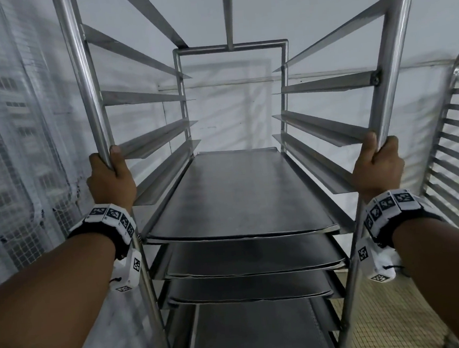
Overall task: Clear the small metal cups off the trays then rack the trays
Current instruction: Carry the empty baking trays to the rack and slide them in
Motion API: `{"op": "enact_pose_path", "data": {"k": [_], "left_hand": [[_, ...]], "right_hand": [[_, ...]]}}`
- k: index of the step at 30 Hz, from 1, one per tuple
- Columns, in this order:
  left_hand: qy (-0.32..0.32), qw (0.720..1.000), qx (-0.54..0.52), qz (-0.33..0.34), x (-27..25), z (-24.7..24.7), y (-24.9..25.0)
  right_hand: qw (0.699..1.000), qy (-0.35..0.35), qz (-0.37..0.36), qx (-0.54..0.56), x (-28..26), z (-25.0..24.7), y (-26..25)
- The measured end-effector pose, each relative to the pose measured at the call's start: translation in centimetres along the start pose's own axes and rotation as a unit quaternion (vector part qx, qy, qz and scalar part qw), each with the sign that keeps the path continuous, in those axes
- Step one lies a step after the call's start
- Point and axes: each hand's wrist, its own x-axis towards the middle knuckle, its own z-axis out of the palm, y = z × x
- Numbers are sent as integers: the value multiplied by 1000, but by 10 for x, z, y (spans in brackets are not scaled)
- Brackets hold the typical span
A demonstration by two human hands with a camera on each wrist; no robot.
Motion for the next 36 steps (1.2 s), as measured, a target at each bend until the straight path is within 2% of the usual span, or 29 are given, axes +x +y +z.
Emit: {"op": "enact_pose_path", "data": {"k": [17,36], "left_hand": [[-16,999,2,-34,20,100,-14],[14,1000,7,6,44,181,-36]], "right_hand": [[1000,-15,20,3,61,79,40],[999,-23,12,20,102,150,73]]}}
